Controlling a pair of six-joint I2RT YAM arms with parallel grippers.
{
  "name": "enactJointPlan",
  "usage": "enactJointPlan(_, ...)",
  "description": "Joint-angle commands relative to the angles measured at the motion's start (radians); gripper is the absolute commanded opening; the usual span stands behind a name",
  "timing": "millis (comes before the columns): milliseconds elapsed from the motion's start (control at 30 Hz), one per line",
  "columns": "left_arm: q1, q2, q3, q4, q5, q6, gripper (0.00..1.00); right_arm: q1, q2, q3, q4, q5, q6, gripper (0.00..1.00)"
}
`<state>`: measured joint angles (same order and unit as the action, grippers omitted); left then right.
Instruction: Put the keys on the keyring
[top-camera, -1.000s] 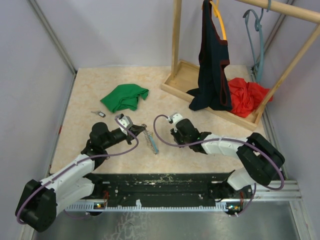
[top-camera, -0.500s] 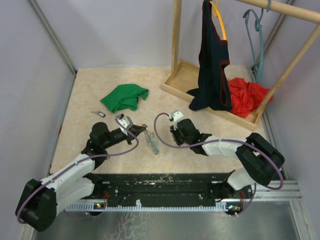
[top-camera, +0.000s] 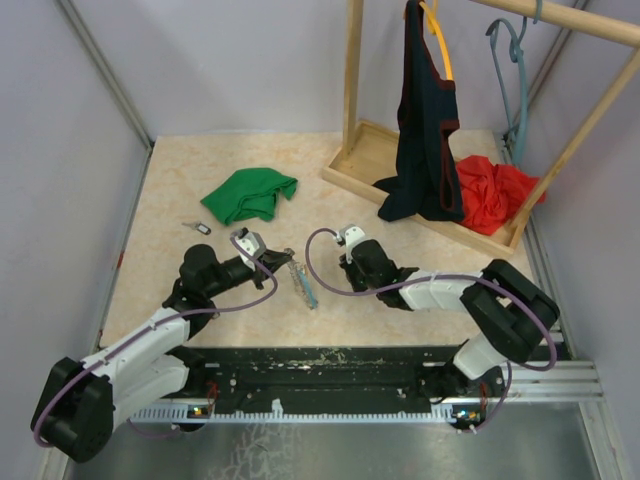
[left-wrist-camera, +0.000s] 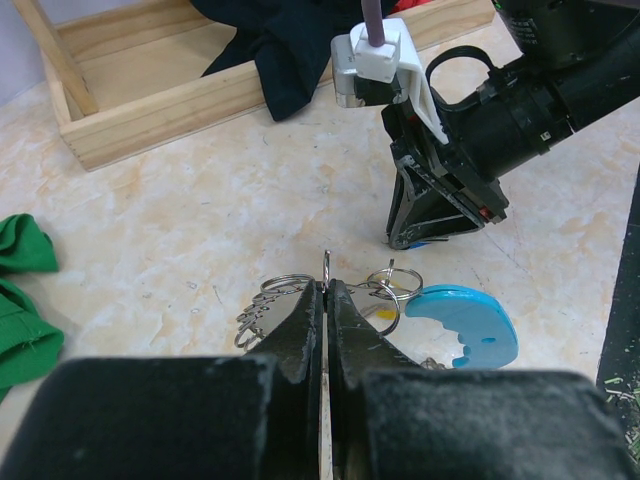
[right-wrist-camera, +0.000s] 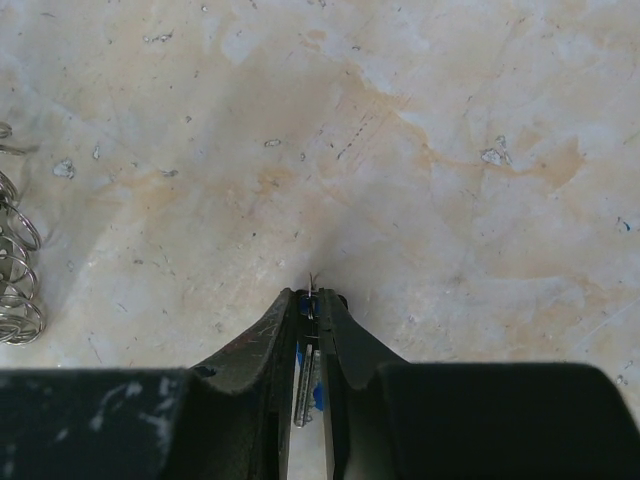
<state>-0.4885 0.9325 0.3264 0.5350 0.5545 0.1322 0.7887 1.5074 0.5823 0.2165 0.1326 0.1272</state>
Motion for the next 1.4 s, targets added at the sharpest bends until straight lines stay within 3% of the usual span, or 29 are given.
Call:
enactJointPlan(0, -0.002, 0.001, -0.006, 0.037, 0.024, 0.003, 0.01, -0.005, 0.013, 0.013, 0.044, -0.004, 0.011, 0.13)
enactJointPlan(333, -0.004, 0.002, -0.006, 0.037, 0.026, 0.005, 0.00, -0.005, 0.019, 0.017, 0.028, -0.004, 0.007, 0.00)
enactJointPlan(633, -0.003, 0.045, 0.023, 0.048, 0.083, 0.011, 0.00, -0.005, -0.150, 0.052, -0.085, -0.078, -0.107, 0.00)
enactJointPlan(867, -0.003, 0.116, 0.056, 0.070, 0.191, 0.047, 0.00, -0.006, -0.274, 0.126, -0.219, -0.237, -0.254, 0.00)
enactJointPlan(1267, -0.003, 0.186, 0.101, 0.124, 0.381, 0.112, 0.00, -0.006, -0.458, 0.103, -0.093, -0.437, -0.364, 0.00)
enactJointPlan(1367, -0.003, 0.201, 0.131, 0.113, 0.409, 0.118, 0.00, -0.006, -0.465, 0.154, -0.173, -0.450, -0.397, 0.00)
